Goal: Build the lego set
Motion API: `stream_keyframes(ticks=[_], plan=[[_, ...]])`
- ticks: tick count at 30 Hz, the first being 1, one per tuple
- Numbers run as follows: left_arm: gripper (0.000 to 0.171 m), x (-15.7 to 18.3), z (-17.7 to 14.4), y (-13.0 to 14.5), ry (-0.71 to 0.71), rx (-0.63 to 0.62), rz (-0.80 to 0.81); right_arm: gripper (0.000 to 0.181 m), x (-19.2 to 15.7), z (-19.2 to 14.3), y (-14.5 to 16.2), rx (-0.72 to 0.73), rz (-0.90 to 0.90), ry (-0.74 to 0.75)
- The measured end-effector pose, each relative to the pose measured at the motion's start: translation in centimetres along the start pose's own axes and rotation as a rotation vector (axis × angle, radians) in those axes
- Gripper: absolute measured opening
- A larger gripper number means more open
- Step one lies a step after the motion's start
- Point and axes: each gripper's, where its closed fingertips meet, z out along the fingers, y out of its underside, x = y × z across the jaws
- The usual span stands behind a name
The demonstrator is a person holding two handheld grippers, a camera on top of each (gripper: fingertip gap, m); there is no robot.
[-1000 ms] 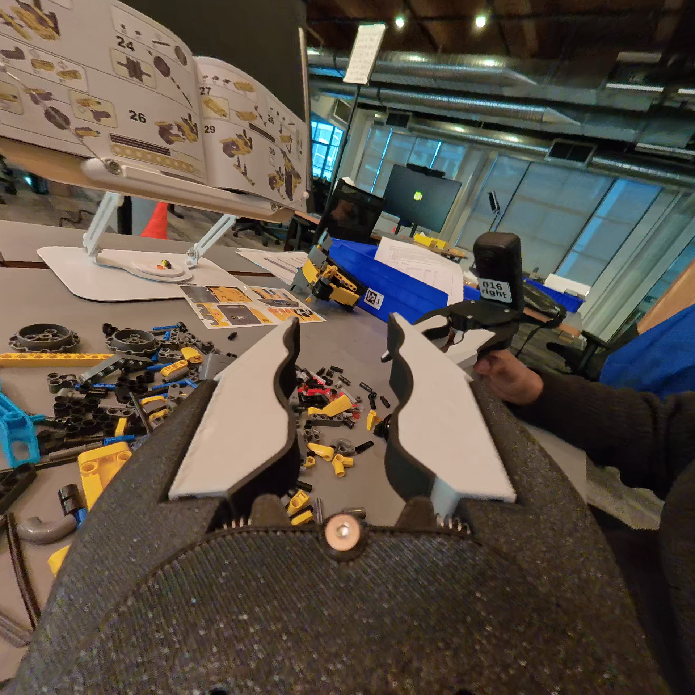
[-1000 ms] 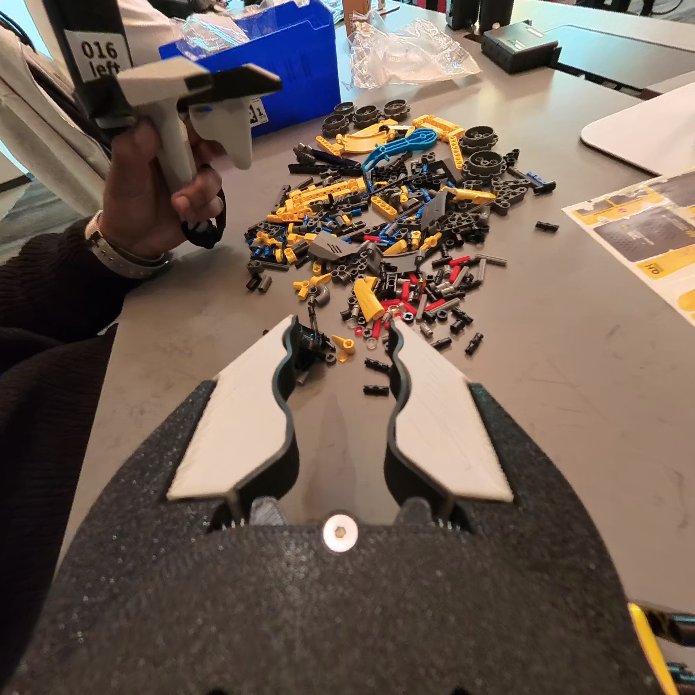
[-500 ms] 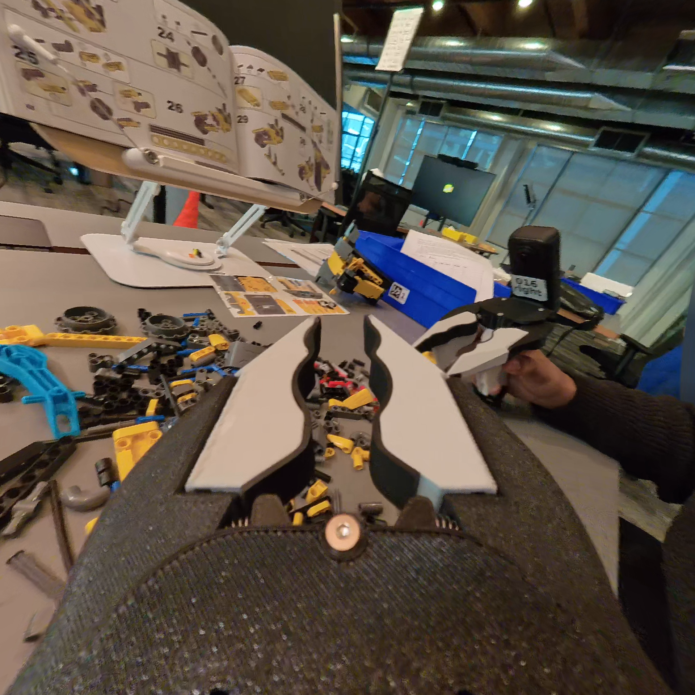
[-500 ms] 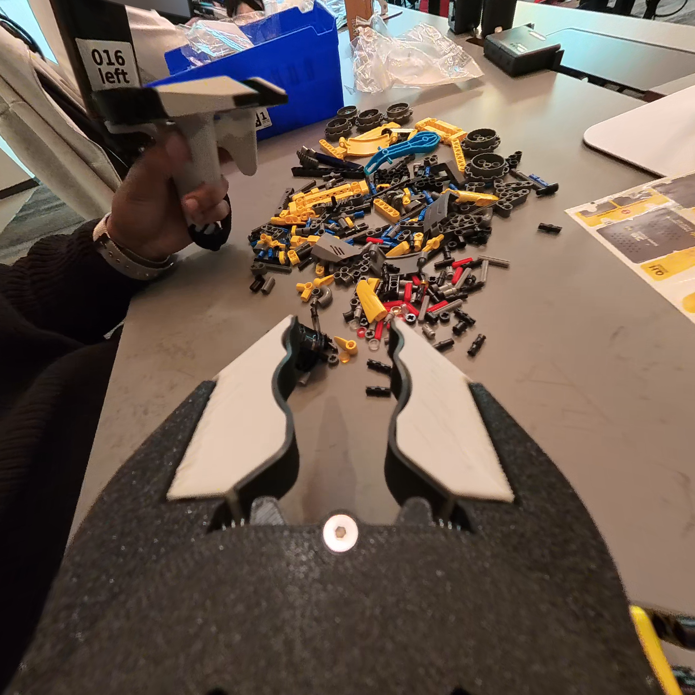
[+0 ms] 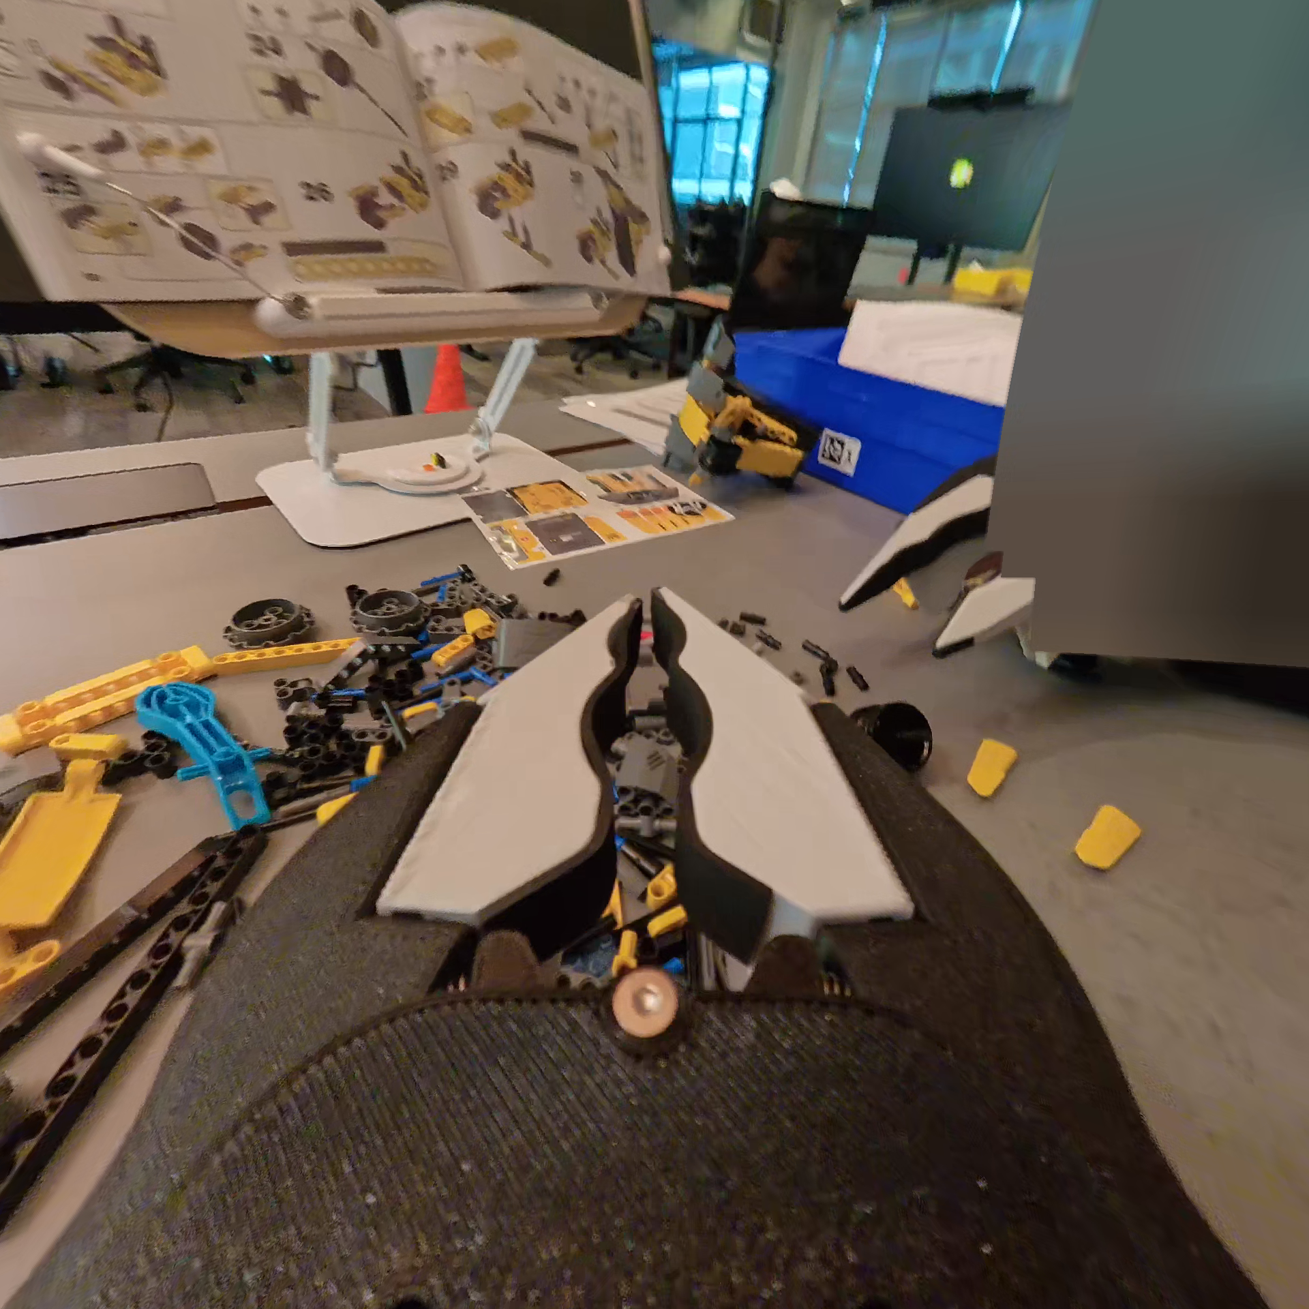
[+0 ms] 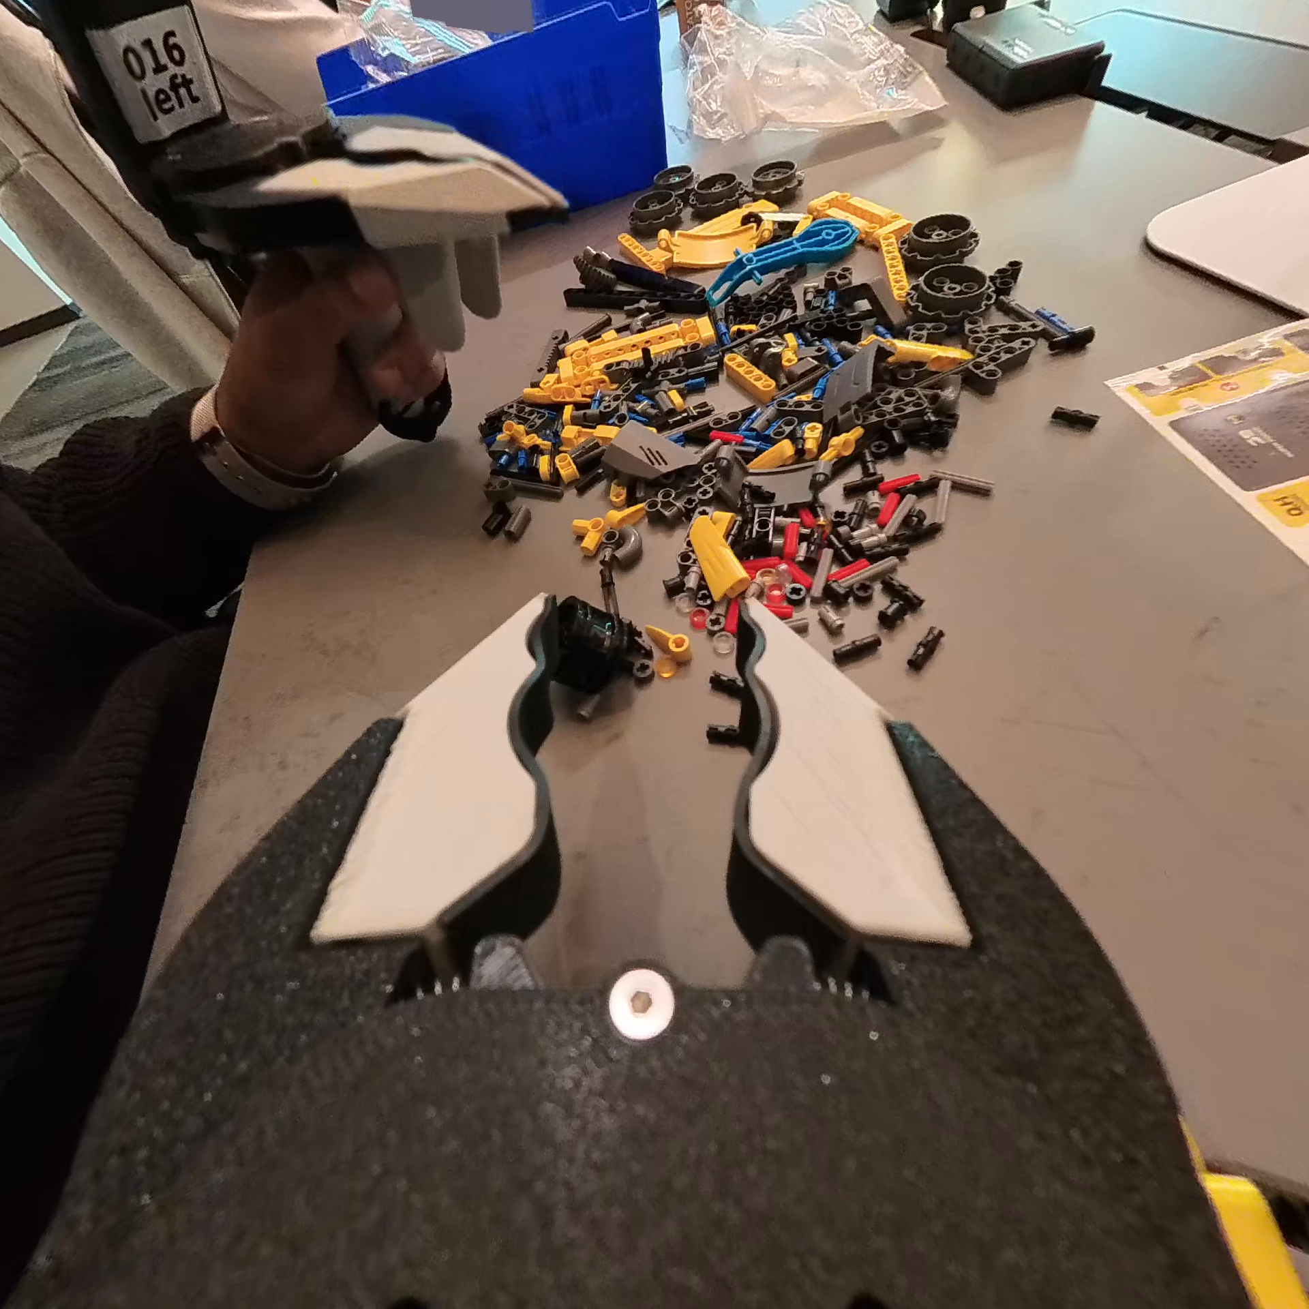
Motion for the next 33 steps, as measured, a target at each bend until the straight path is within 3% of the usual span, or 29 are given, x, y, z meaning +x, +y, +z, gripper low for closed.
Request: stream_keyframes(ticks=[5,10,15,24,33], plan=[[0.009,1.3,1.2,1.8,0.015,-0.117,0.116,0.05,0.0,-0.1,-0.1,0.012,0.004,-0.005],[0.019,2.6,2.8,5.0,0.022,-0.313,0.2,0.05,-0.3,0.0,0.0,0.002,-0.022,0.001],[0.026,3.9,4.4,8.0,0.035,-0.51,0.174,0.05,-0.4,0.1,0.2,-0.012,-0.043,0.012],[0.03,3.1,5.6,10.1,-0.02,-0.652,0.164,0.05,-0.6,0.1,0.2,-0.014,-0.055,0.008],[0.027,3.4,6.1,10.2,0.01,-0.66,0.192,0.05,-0.7,0.1,0.2,-0.013,-0.066,0.011]])
